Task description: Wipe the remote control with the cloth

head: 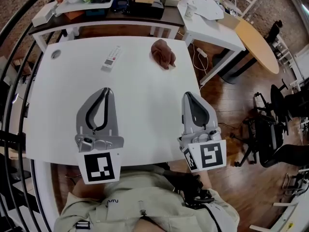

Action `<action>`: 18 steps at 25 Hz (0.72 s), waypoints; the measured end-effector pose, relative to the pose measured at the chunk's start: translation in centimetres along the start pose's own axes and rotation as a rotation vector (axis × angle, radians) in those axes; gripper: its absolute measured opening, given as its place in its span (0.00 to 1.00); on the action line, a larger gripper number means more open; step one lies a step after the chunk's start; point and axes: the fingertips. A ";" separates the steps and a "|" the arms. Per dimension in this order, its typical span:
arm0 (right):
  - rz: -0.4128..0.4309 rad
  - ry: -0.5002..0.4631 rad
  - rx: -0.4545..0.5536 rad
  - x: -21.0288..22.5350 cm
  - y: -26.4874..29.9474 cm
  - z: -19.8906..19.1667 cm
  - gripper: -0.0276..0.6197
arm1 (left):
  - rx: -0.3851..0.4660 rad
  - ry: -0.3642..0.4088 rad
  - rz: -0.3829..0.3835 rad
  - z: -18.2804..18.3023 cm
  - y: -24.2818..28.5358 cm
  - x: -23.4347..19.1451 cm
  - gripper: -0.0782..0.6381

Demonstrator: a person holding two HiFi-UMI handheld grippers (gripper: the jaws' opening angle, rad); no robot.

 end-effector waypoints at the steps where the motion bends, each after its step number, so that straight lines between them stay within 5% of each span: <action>1: 0.006 0.005 0.006 -0.4 -0.5 -0.1 0.05 | -0.011 -0.001 -0.003 -0.5 -0.5 0.3 0.13; 18: 0.071 0.051 -0.025 -4.1 -2.7 -3.1 0.05 | -0.083 -0.027 -0.061 -4.7 -2.7 2.4 0.12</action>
Point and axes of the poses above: the fingertips, and each gripper's own axes: y forward along the fingers, x to its right, z out of its top, and after that the axes turned 1 degree about z, right-handed
